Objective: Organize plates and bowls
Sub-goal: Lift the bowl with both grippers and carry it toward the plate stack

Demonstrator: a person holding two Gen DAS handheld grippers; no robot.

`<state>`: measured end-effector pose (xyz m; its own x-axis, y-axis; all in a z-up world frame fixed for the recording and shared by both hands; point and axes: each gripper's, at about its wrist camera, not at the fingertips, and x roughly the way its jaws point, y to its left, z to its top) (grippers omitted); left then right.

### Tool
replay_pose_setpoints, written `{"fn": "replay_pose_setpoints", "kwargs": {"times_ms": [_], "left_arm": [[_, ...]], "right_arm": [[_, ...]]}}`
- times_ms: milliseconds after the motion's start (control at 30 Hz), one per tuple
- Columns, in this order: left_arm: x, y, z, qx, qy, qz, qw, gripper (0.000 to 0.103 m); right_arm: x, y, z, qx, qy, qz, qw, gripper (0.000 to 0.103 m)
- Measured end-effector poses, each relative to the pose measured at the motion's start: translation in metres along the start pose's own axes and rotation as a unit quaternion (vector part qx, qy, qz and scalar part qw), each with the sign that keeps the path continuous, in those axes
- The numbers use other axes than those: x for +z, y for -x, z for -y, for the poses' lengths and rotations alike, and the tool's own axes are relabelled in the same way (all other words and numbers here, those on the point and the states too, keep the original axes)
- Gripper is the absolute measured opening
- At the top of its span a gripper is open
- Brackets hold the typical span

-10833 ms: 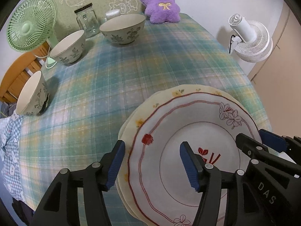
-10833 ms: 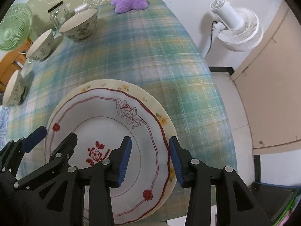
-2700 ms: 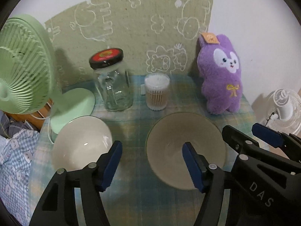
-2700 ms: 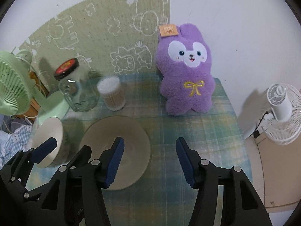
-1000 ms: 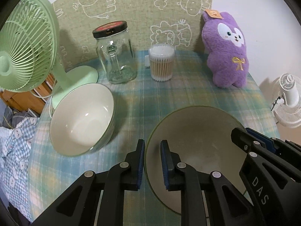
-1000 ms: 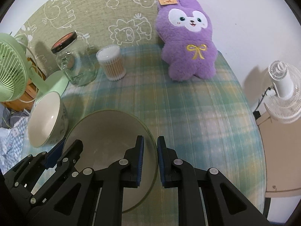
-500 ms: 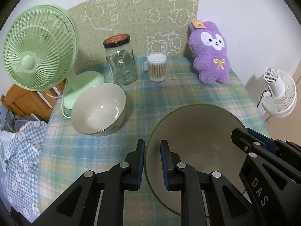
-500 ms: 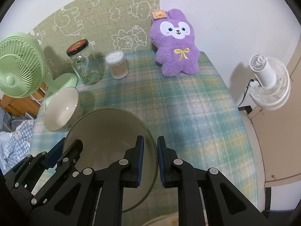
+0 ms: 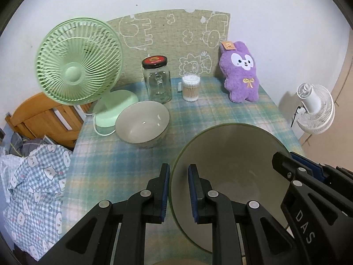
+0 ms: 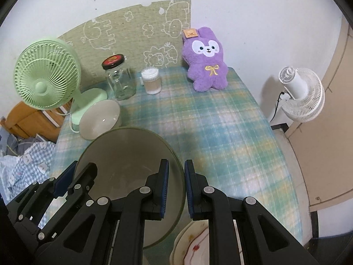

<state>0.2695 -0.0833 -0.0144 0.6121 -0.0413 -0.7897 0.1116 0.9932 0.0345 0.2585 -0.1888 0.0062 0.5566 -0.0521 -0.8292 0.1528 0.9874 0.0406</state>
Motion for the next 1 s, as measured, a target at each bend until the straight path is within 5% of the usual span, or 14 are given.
{"fn": "replay_pose_setpoints", "kwargs": {"times_ms": [1000], "left_arm": [[-0.096,0.026,-0.052,-0.014,-0.018,-0.045,0.9987,0.014]], "right_arm": [[-0.108,0.029,-0.052,-0.015,-0.024,-0.049,0.998,0.018]]}}
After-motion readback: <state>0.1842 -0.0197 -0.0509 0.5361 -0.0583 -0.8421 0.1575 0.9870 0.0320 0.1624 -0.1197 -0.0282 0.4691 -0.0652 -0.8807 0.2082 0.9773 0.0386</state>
